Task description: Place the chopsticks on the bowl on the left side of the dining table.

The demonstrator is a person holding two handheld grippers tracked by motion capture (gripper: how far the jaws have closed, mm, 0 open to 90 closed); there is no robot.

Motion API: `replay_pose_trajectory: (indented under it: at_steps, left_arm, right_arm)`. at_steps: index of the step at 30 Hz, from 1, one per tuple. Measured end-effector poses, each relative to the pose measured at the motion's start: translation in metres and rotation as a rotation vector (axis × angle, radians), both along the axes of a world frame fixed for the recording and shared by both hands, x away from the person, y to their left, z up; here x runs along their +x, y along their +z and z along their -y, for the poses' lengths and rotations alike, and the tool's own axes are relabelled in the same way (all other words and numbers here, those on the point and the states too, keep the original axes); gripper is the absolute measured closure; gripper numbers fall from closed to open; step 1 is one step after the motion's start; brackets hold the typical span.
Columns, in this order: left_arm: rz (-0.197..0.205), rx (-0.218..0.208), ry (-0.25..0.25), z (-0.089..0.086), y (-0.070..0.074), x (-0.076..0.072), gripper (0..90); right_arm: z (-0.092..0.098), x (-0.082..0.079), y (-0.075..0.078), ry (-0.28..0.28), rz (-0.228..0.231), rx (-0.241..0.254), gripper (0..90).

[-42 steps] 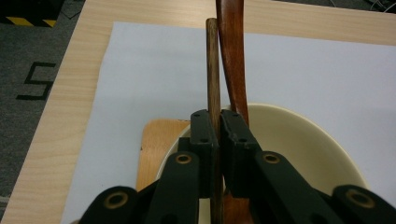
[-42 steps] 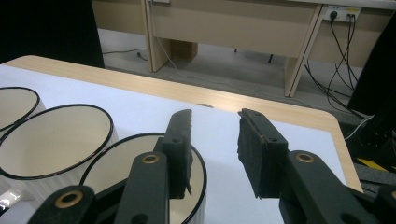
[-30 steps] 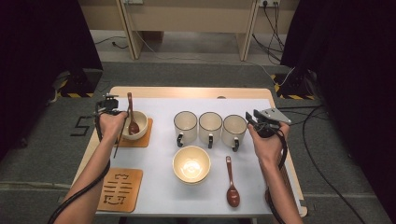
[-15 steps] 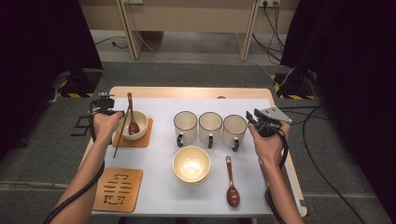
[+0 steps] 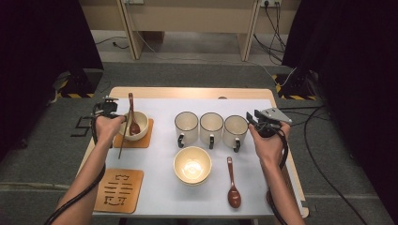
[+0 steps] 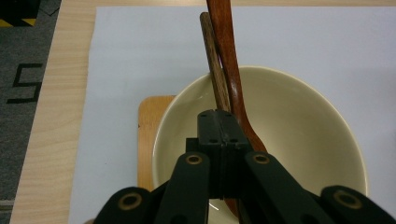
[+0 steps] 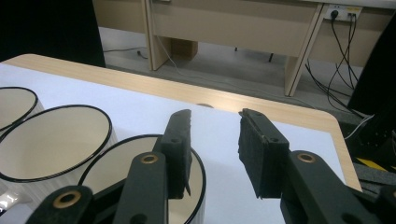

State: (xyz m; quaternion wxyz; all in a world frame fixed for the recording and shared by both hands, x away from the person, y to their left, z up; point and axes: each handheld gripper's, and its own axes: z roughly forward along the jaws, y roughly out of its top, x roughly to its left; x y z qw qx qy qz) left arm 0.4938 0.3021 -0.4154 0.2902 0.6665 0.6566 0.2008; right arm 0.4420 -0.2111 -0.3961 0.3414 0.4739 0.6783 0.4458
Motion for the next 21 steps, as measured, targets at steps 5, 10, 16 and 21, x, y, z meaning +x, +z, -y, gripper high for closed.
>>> replay_pose_trajectory:
  at_steps: [5, 10, 16, 21]
  left_arm:
    - [0.035, 0.006, 0.02, -0.004, 0.003, -0.002, 86.1]
    - [0.1, 0.015, 0.029, -0.006, 0.01, -0.007, 72.0]
    - [0.227, 0.001, 0.008, -0.004, 0.025, -0.015, 46.9]
    - [0.342, -0.007, -0.008, 0.003, 0.05, -0.019, 42.5]
  right_arm:
    - [0.001, 0.0, 0.0, -0.002, 0.006, 0.003, 64.0]
    - [0.0, -0.001, 0.002, 0.003, 0.004, 0.006, 63.7]
    - [0.0, 0.0, 0.001, 0.006, -0.002, 0.0, 63.2]
    - [-0.001, 0.002, 0.002, 0.012, 0.003, 0.004, 63.2]
